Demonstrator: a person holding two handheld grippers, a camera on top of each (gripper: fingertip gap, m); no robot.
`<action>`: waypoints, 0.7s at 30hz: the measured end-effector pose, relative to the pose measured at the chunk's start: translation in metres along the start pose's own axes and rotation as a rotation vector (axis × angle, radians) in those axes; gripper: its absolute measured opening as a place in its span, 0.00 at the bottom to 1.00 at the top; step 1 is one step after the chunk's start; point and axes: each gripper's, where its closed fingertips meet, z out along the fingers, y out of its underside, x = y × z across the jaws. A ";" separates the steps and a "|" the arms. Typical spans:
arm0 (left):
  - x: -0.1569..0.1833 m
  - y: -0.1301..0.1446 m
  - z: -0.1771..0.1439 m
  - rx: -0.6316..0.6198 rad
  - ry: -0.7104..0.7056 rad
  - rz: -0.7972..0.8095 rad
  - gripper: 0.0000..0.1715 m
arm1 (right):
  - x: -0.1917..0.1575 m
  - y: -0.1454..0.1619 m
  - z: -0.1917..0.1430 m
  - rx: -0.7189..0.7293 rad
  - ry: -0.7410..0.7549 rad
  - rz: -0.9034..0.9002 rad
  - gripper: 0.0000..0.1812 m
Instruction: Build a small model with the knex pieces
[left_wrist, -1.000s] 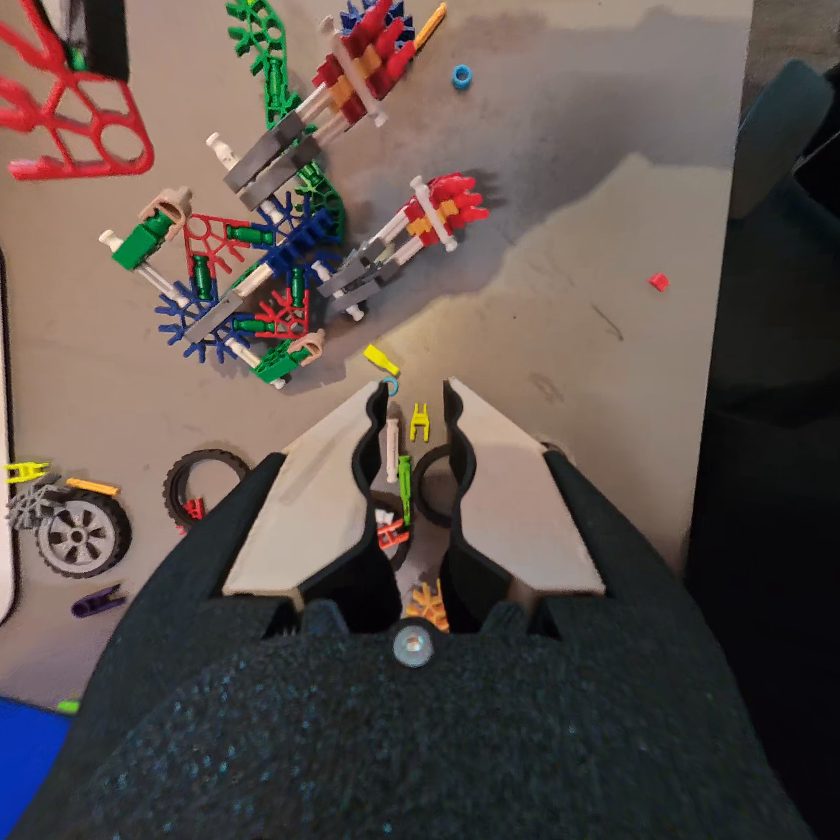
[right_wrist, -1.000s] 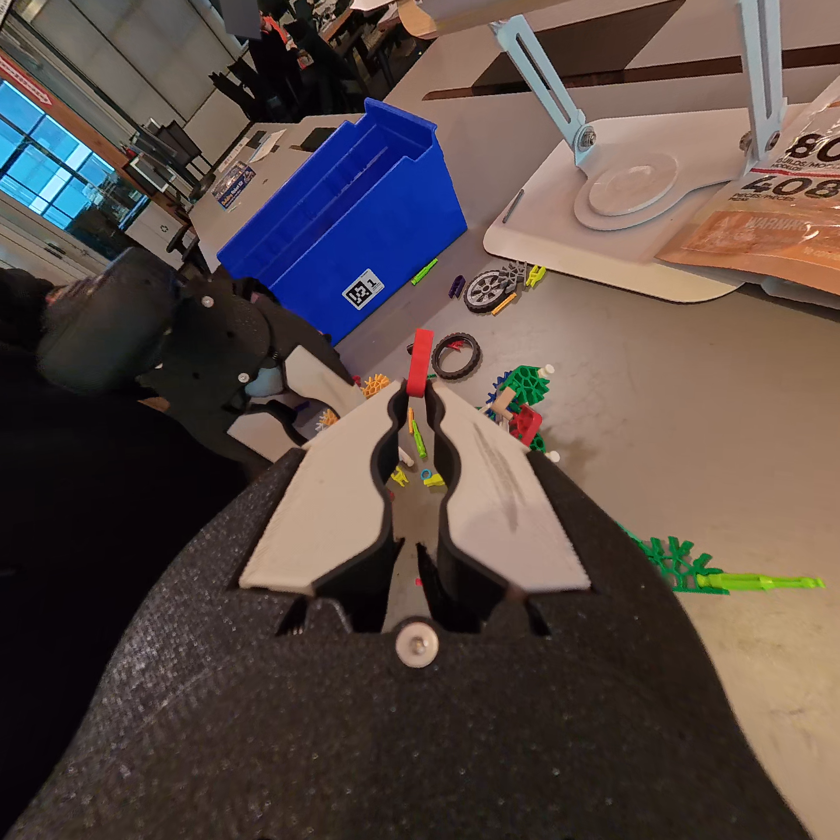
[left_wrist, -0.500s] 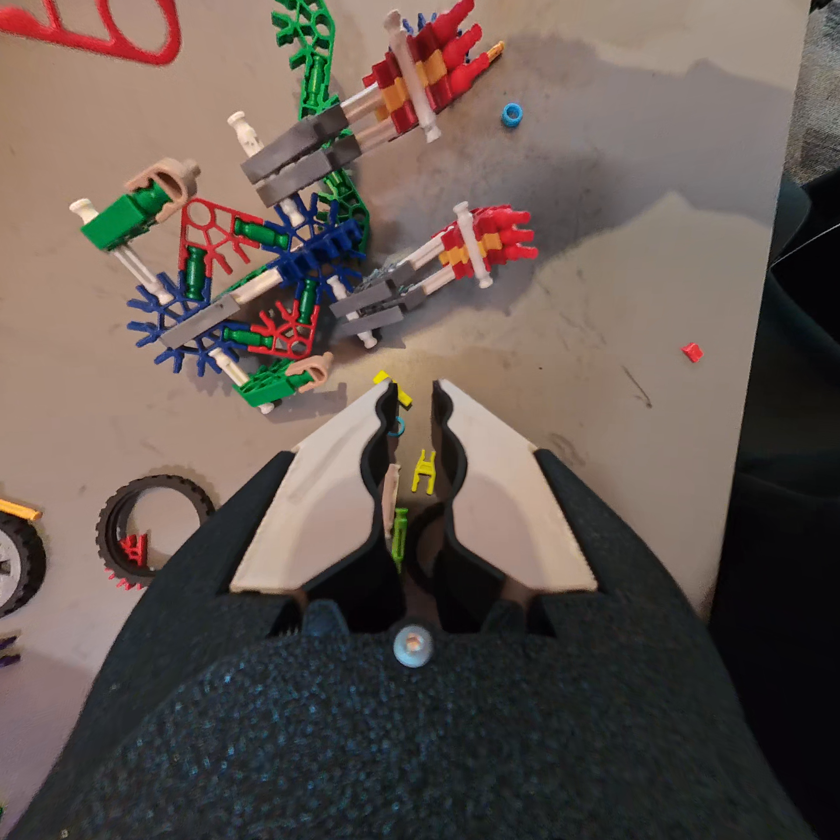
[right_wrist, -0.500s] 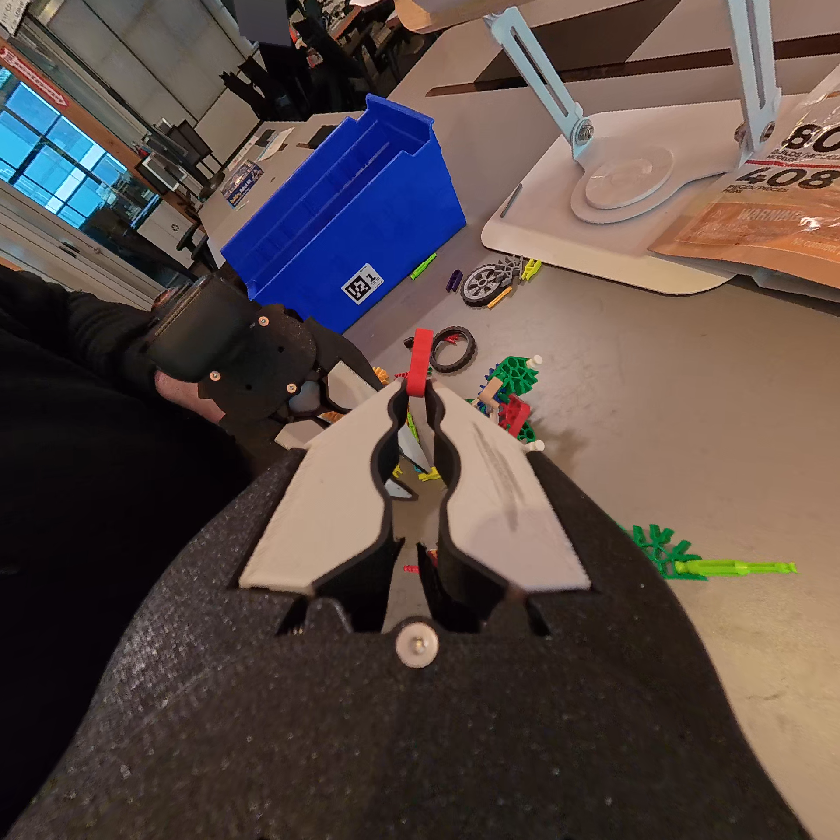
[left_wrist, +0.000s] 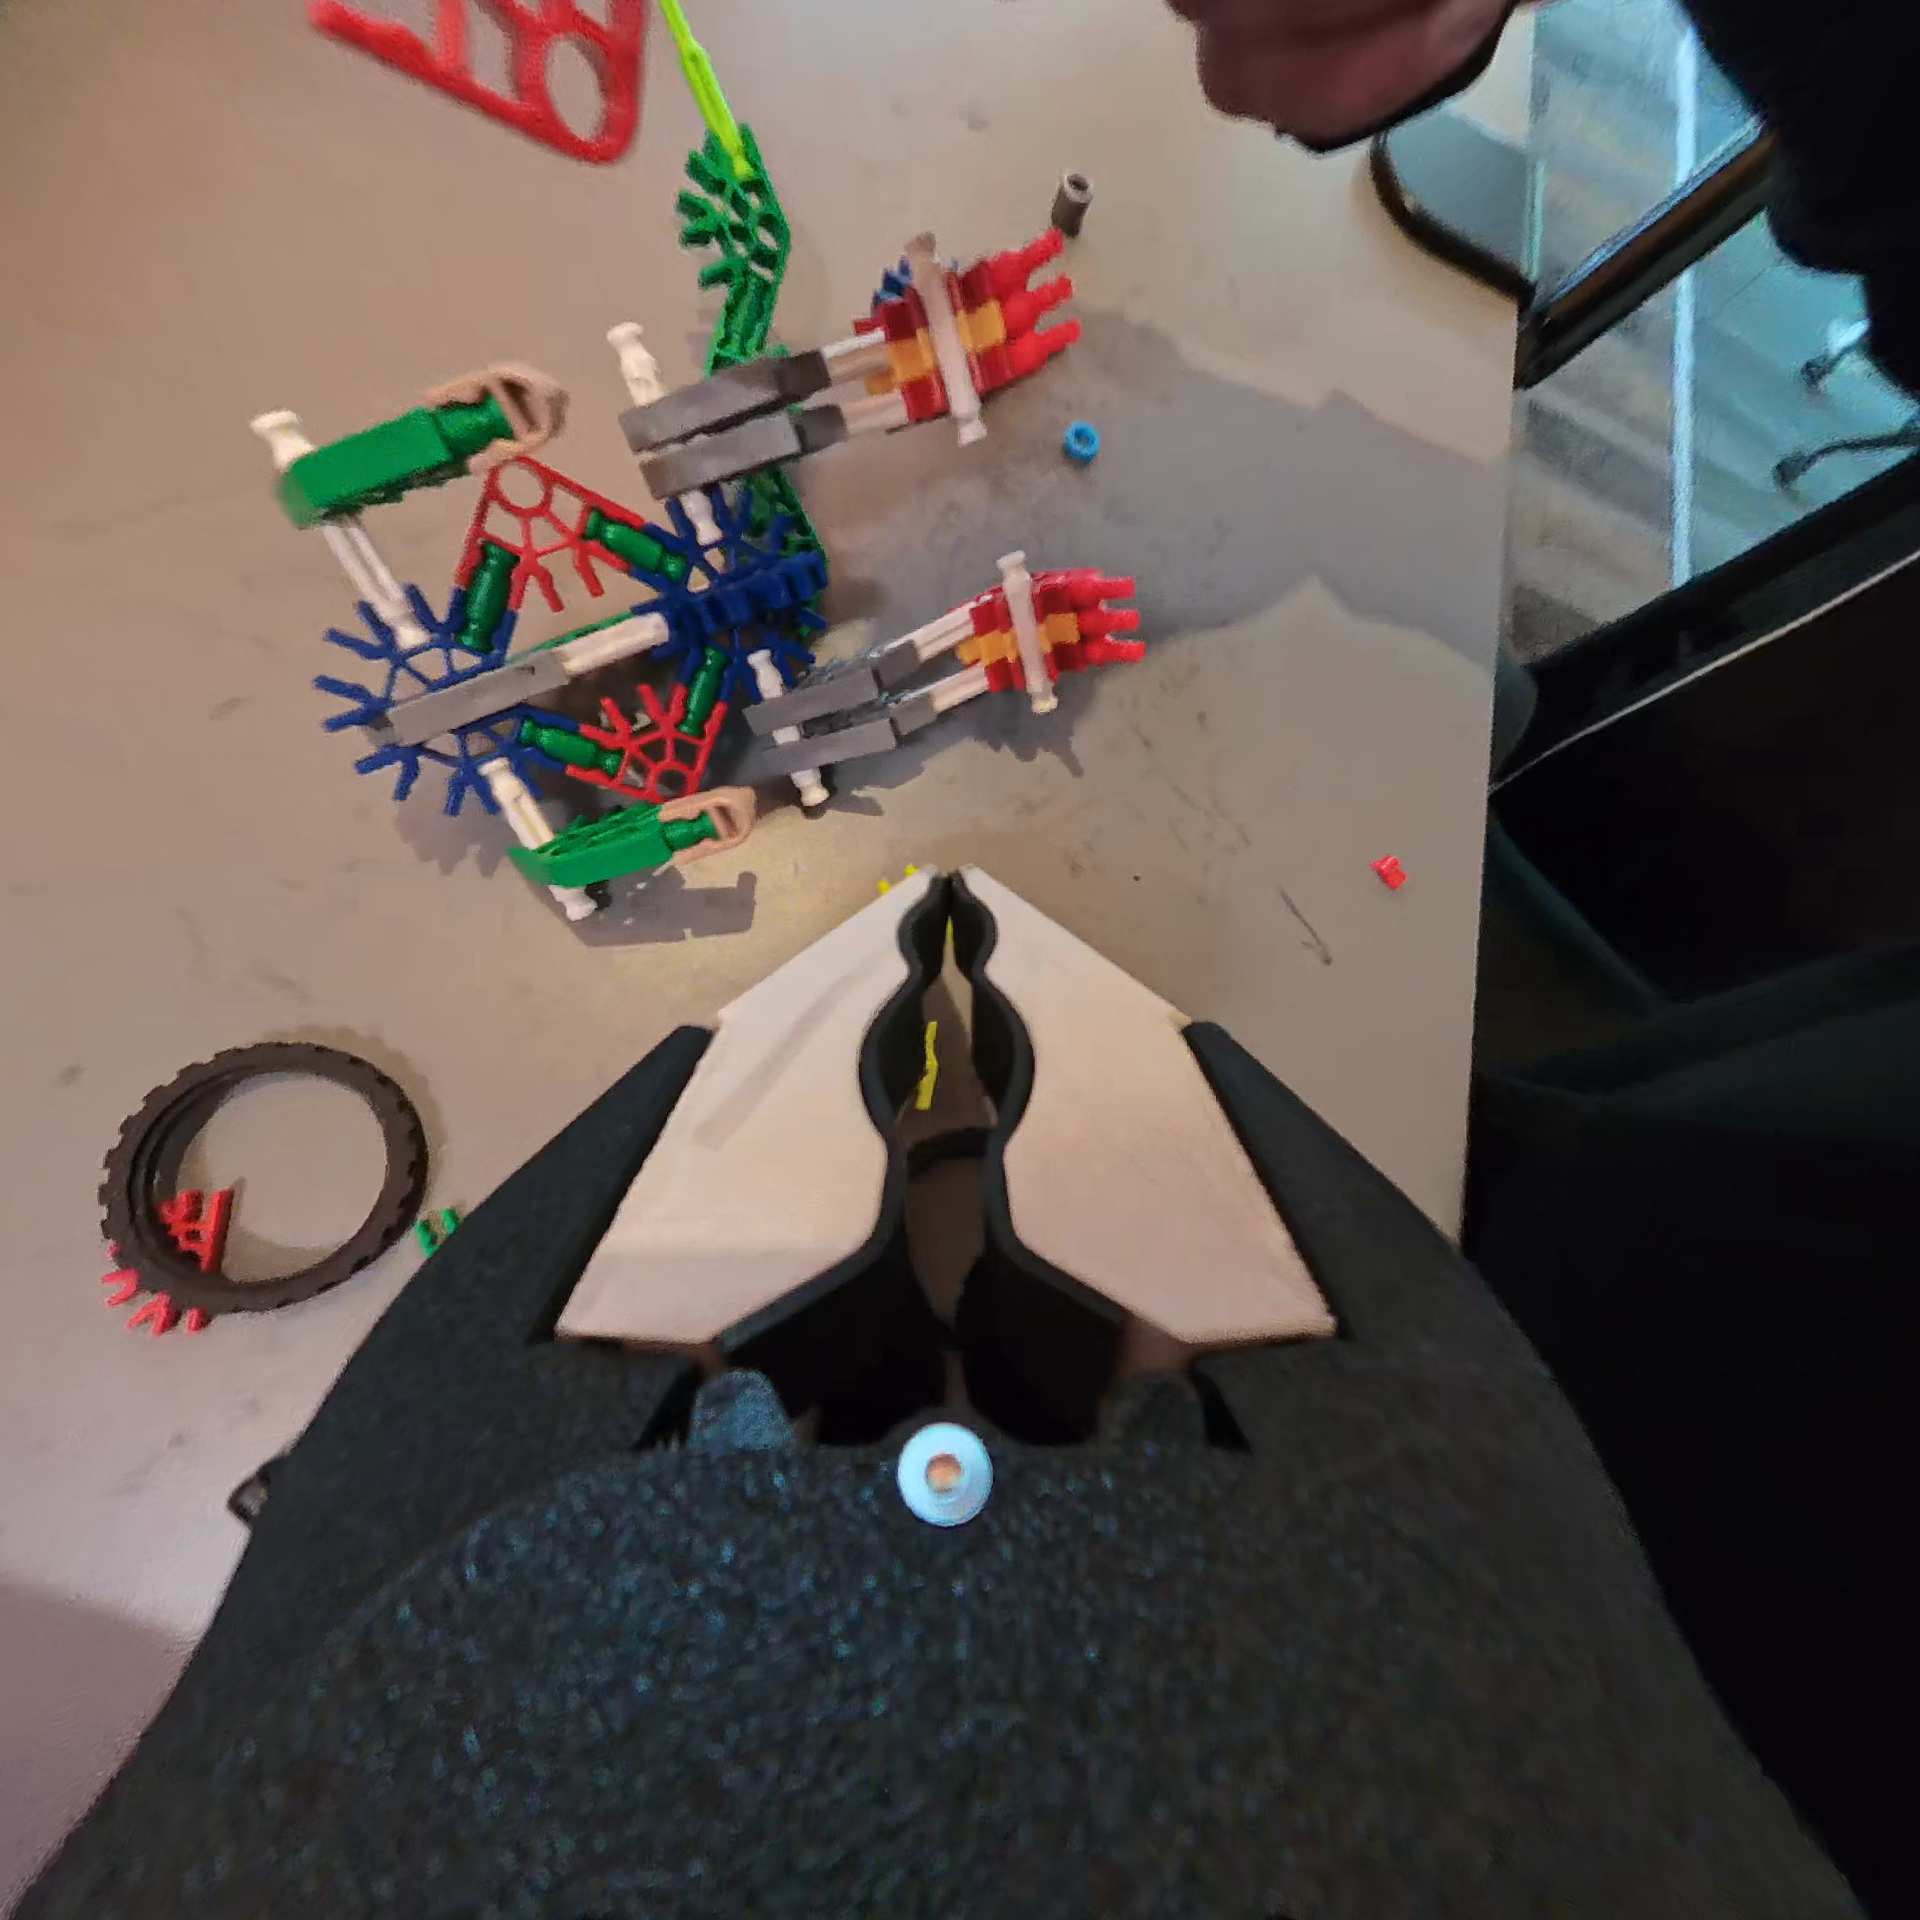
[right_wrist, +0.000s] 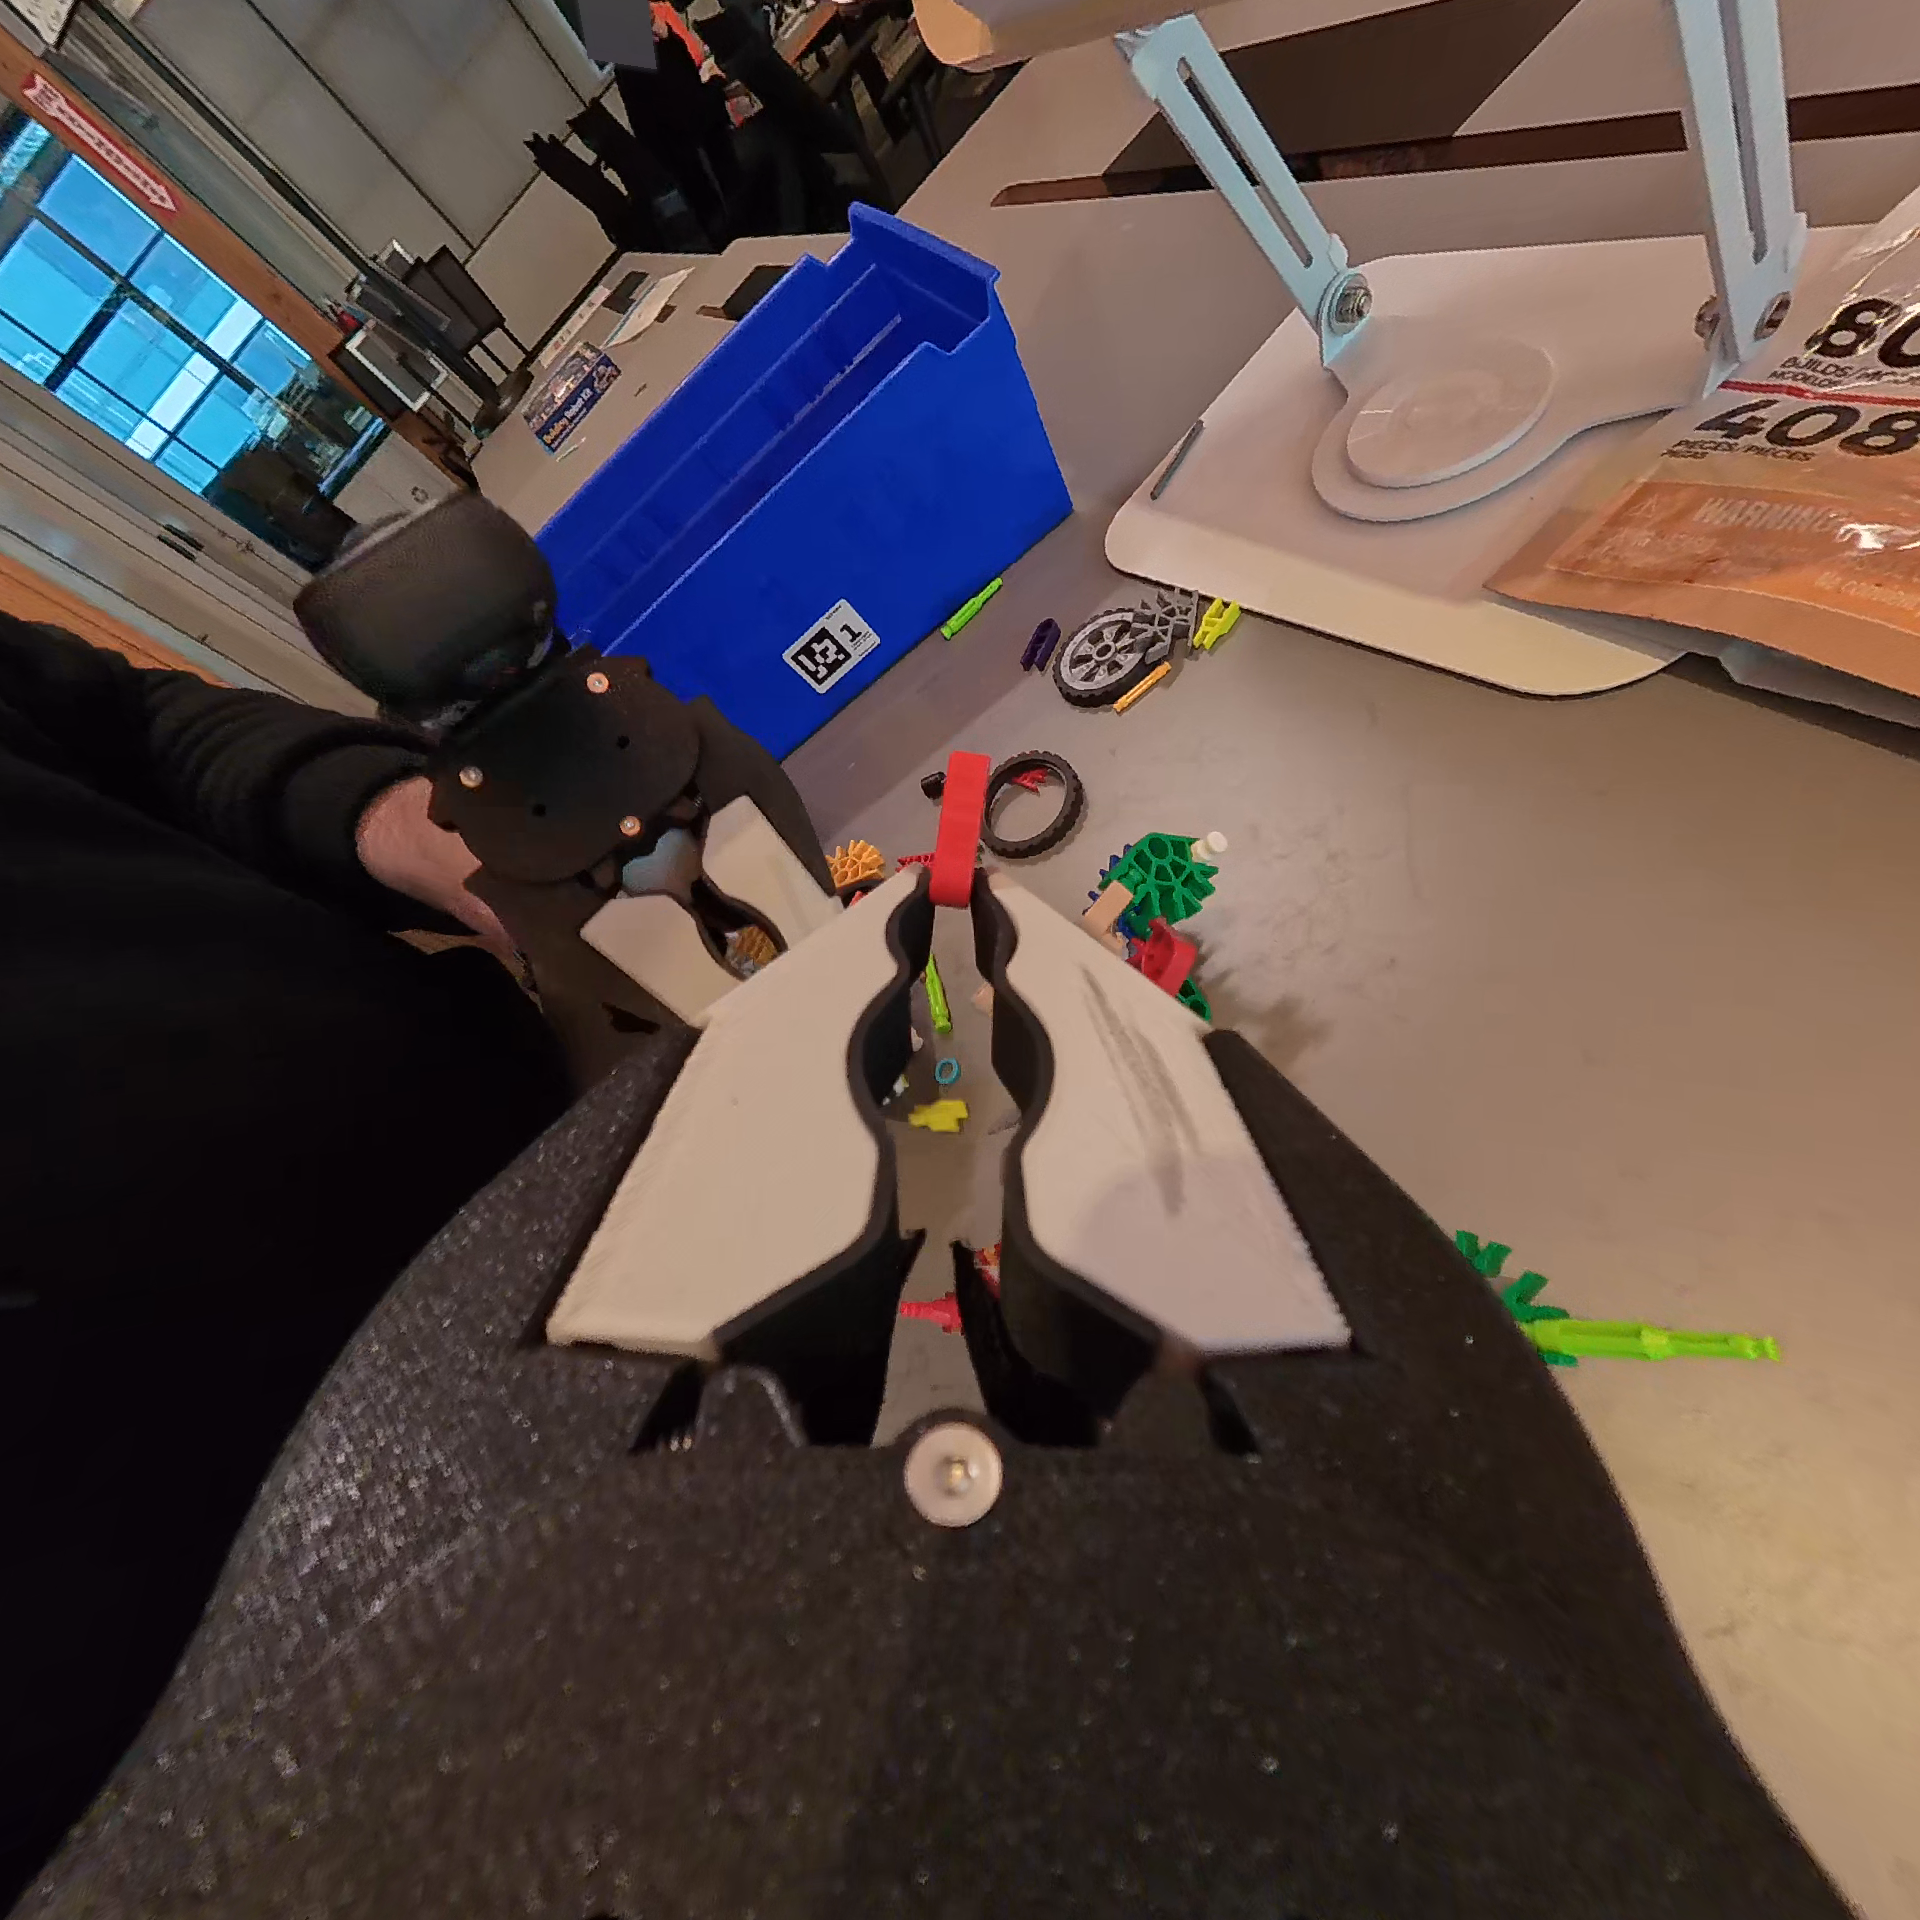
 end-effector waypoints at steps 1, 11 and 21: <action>0.001 -0.003 -0.004 0.025 0.018 -0.019 0.00 | 0.000 0.000 0.000 -0.001 -0.002 -0.001 0.04; -0.004 -0.001 -0.032 0.040 -0.016 -0.048 0.00 | -0.002 0.000 0.004 -0.006 -0.010 -0.001 0.04; -0.006 0.003 -0.040 0.013 -0.023 -0.056 0.02 | -0.004 0.001 0.005 -0.006 -0.010 0.001 0.04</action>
